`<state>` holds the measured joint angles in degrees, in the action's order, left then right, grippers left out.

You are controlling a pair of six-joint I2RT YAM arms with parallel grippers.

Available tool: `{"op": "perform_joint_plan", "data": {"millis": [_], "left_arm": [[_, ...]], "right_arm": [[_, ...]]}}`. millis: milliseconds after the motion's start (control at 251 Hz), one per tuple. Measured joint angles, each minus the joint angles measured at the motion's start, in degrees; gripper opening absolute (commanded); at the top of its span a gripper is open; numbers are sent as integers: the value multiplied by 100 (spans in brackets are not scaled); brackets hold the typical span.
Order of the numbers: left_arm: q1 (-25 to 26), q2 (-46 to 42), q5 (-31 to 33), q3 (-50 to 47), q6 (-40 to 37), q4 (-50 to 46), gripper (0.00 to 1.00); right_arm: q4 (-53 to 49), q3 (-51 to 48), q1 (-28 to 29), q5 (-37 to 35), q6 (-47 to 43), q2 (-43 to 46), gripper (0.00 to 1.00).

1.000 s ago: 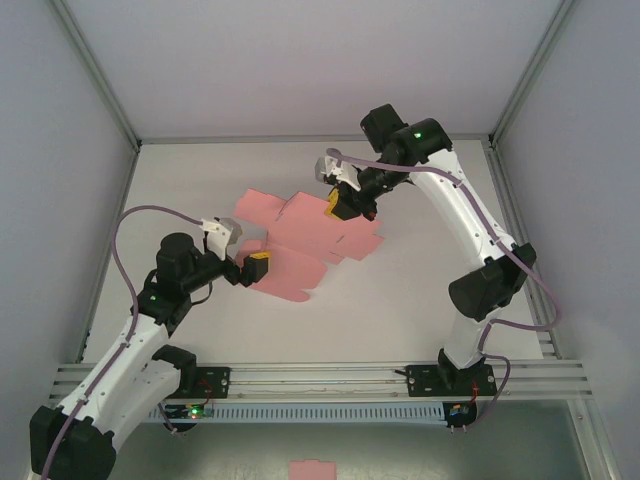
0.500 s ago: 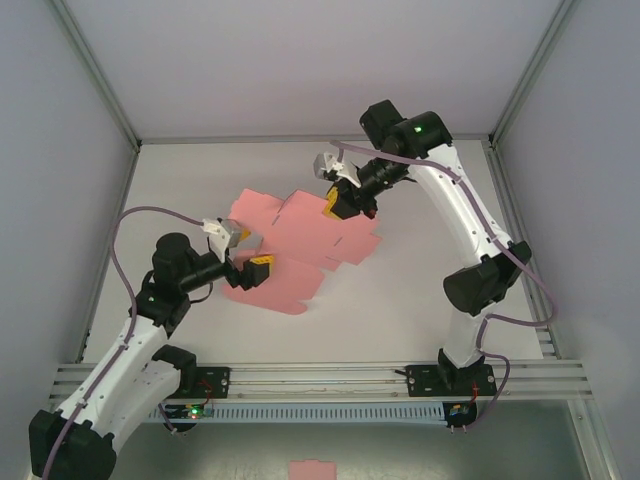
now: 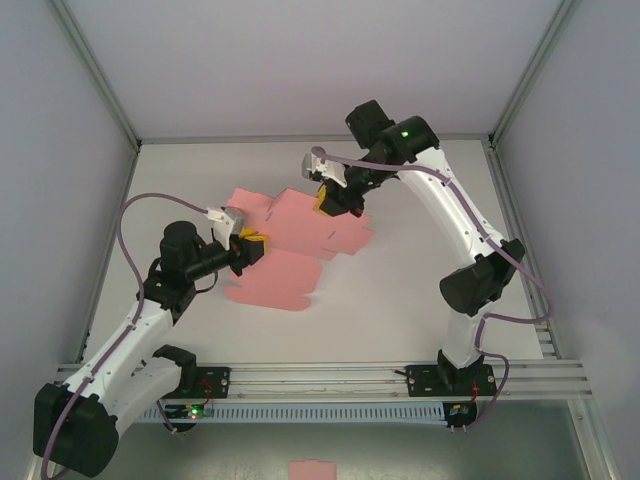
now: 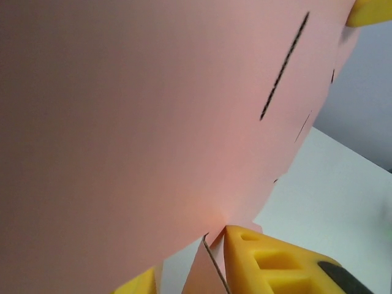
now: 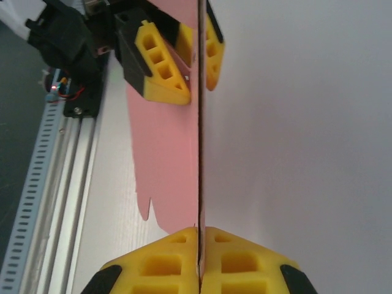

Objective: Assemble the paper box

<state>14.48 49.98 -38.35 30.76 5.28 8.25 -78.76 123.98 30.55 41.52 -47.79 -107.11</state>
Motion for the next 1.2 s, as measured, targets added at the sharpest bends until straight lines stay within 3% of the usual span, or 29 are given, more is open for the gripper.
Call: {"op": "perform_joint_plan", "data": {"millis": [116,295,563,662,866,1141,1201], "left_arm": [[0,13,101,2,138,11,30],[2,269,498,28,721,-11,10],[2,911,861,439,1493,2,10],[2,935,872,442,1628,-7,19],[2,870,1362,442,1838,-463,53],[2,107,2483,227,1952,-1403,61],[2,-28,2747,210,1976,-1578,71]], "right_arm": [[400,-208,76,-328,304,140,0],[1150,-855,455,-1045,461,516,0],[1928,-1620,826,-1755,592,984,0],[2063,-1762,850,-1856,586,1023,0],[2208,-2028,966,-2111,540,1014,0],[2402,-2892,1012,-2841,-144,763,0],[2531,-3084,1012,-3001,-249,730,0]]}}
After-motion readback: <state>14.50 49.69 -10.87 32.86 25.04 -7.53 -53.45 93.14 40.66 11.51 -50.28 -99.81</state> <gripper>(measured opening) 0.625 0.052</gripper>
